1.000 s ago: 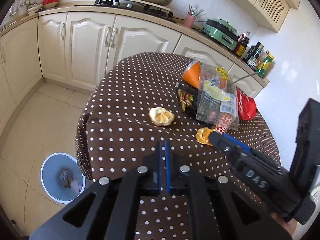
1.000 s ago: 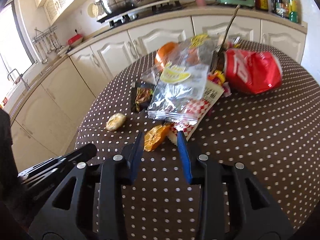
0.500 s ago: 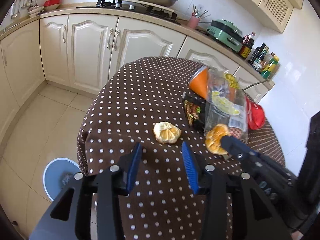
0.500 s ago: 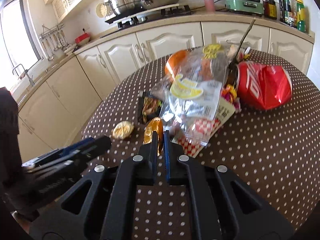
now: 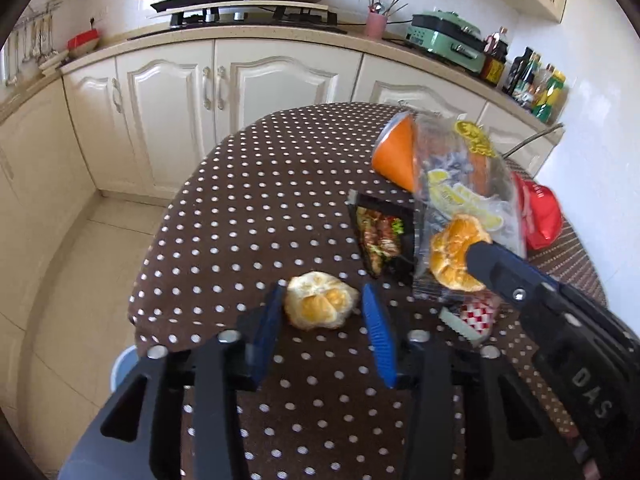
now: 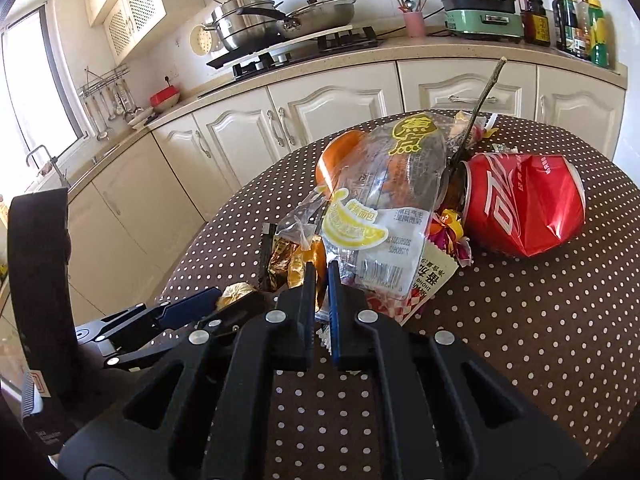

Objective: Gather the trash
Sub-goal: 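Grasp an orange peel with the left tool while the right tool grasps another peel, then carry the peels over the blue bin and open both tools to drop them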

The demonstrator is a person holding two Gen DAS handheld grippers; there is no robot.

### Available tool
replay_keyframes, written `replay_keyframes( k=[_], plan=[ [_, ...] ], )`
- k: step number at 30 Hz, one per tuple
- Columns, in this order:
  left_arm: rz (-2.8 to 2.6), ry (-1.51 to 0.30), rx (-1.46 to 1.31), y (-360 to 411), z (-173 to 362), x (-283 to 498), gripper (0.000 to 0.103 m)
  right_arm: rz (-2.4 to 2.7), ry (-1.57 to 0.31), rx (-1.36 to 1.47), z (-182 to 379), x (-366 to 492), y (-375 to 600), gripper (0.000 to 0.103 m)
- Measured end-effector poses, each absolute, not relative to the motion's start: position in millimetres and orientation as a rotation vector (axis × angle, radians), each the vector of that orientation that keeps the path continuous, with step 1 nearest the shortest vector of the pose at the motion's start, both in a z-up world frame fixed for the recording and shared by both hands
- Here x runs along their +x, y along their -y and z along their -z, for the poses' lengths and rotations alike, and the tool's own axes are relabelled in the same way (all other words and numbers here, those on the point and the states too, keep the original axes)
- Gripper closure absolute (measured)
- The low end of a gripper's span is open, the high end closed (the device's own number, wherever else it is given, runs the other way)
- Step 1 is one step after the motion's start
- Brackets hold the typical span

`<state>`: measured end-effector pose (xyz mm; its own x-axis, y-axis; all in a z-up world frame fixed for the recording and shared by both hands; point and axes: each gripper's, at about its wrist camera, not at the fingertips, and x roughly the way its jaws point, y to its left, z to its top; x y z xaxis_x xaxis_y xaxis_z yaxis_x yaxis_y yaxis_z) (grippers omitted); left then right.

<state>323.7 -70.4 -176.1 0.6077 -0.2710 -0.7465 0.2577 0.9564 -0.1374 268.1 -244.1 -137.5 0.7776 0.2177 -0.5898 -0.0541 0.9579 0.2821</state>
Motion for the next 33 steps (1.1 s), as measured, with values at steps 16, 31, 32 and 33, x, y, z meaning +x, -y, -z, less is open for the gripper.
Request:
replay_keyframes(
  k=[16, 31, 32, 33],
  plan=[
    [0.24, -0.761, -0.179, -12, 147, 279, 0.066, -0.253, -0.612, 0.201, 111, 244, 181, 0.097],
    [-0.095, -0.845, -0.366, -219, 190, 246, 0.066, -0.545, -0.717, 0.048, 153, 258, -10, 0.097],
    [-0.11, -0.856, -0.38, -229, 197, 247, 0.066, -0.555, -0.73, 0.039, 160, 261, -21, 0.097],
    [-0.129, -0.871, -0.394, -241, 205, 250, 0.066, -0.561, -0.739, 0.03, 167, 264, -30, 0.097]
  ],
)
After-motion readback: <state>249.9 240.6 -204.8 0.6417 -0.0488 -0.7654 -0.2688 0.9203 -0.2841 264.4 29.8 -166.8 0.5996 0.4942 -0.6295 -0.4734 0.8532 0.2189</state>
